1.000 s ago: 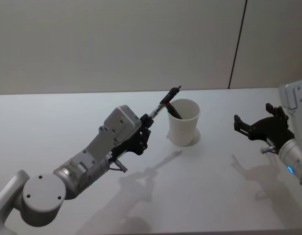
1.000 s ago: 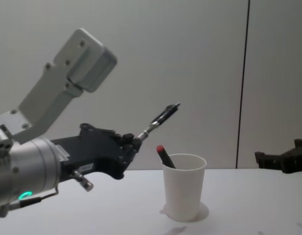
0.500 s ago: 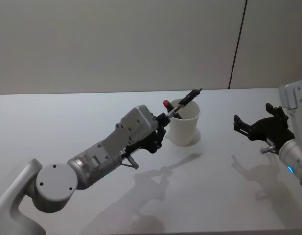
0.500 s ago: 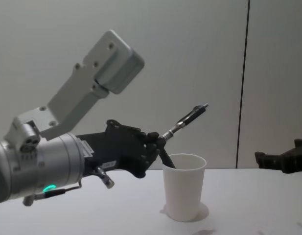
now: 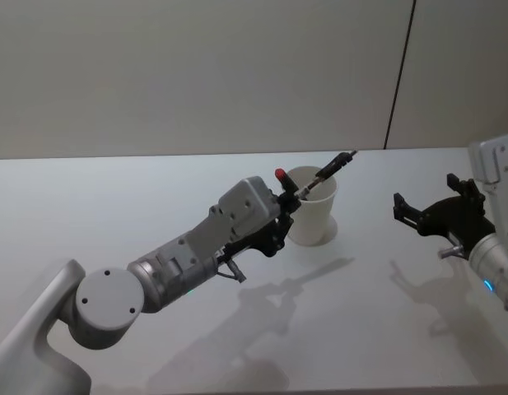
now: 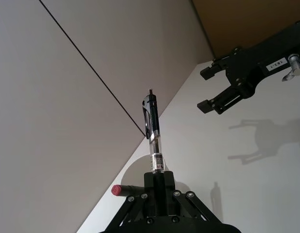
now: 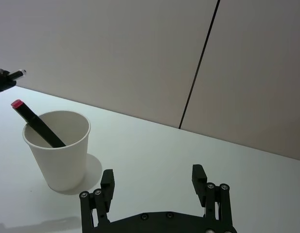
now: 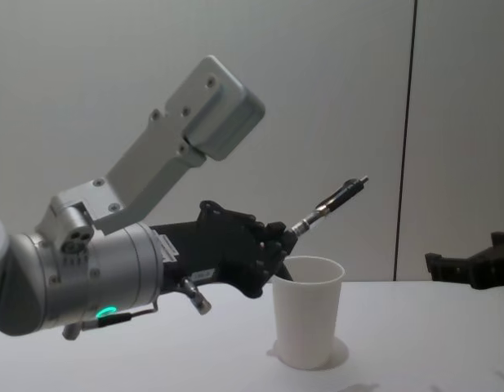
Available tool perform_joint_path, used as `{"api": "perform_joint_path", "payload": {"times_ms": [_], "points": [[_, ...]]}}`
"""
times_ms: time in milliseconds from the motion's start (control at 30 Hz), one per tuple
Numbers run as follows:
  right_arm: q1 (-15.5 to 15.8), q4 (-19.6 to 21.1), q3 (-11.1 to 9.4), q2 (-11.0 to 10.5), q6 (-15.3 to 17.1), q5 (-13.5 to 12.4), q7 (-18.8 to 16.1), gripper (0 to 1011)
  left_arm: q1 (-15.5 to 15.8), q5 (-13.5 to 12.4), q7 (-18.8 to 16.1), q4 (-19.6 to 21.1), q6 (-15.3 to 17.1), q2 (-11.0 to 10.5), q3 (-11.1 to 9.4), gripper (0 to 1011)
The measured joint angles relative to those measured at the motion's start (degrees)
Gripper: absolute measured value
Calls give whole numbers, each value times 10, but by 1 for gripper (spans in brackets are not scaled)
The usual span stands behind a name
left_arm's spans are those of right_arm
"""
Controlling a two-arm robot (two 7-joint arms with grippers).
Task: Place the pen into the pen holder.
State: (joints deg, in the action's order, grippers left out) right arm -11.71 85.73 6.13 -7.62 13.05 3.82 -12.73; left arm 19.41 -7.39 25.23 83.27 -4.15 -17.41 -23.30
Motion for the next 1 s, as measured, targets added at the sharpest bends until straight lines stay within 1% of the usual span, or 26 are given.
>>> {"api": "perform_joint_path", "payload": {"times_ms": [300, 533, 833, 1000], "points": [[1, 0, 0, -1, -2, -2, -2, 1001, 5, -2, 3, -7, -3, 5, -2, 127], [5, 6, -2, -3, -7, -15, -10, 1001, 7, -3, 4, -9, -4, 6, -3, 127], [13, 13, -10, -9, -11, -59, -34, 1001, 8, -3, 5, -11, -5, 8, -4, 127], [16, 14, -16, -12, -7, -98, -58, 1001, 9, -4, 5, -12, -5, 8, -4, 127]]}}
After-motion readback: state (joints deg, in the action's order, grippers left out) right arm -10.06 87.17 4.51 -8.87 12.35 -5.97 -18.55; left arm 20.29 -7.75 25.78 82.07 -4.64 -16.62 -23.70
